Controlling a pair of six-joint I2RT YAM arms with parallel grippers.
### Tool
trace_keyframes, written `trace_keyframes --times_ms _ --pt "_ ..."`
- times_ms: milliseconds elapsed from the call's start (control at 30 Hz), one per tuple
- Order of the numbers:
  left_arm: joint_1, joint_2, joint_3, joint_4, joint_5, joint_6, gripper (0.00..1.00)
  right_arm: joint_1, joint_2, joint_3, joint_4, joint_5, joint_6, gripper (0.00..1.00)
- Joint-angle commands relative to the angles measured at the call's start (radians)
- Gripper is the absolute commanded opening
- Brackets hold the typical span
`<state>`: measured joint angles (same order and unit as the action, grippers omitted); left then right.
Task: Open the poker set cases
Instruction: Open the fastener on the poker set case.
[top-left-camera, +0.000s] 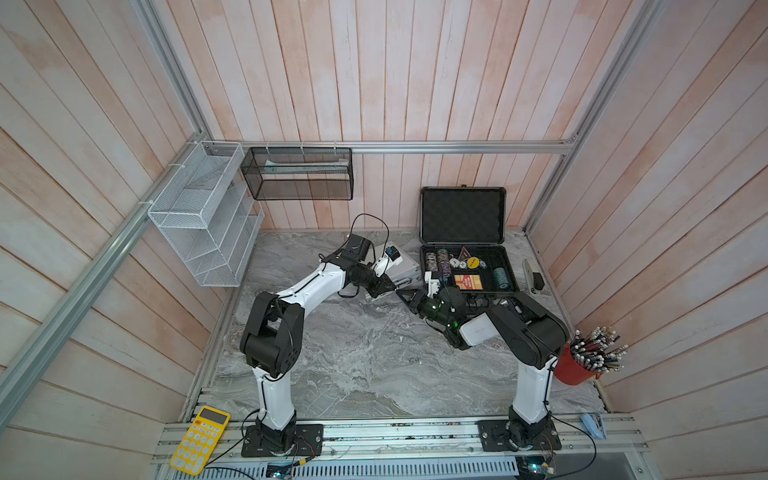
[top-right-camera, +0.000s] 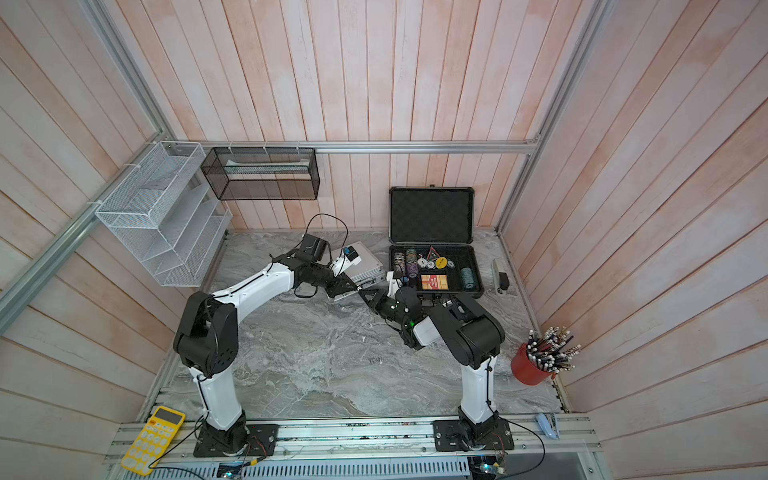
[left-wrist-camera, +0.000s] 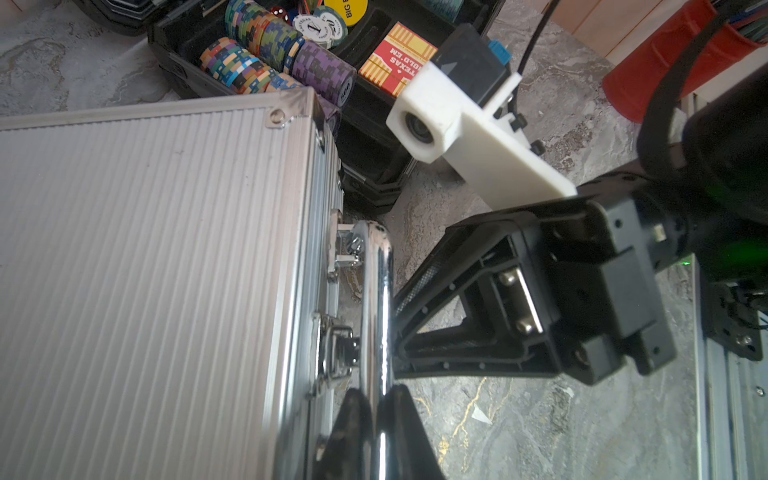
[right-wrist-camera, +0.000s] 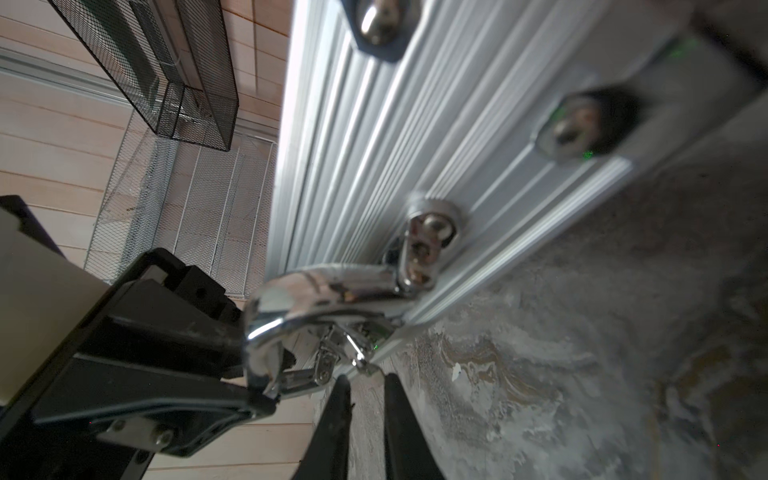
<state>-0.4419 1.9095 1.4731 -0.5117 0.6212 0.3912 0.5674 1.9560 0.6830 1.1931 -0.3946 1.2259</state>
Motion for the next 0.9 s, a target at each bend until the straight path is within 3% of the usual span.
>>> trace_keyframes --times_ms 0,667,867 --pt "0.005 0.010 -0.012 0.060 0.045 0.000 0.00 -0.002 -0.042 -0.002 0.160 -0.024 0.017 0.17" --pt "0.019 0.026 -0.064 0.092 -0.018 0.006 0.00 -0.005 -0.075 -0.062 0.101 -0.033 0.006 0.17" --pt "0.024 0.010 -0.105 0.109 -0.044 -0.001 0.00 -0.023 -0.130 -0.124 -0.003 -0.030 -0.052 0.16"
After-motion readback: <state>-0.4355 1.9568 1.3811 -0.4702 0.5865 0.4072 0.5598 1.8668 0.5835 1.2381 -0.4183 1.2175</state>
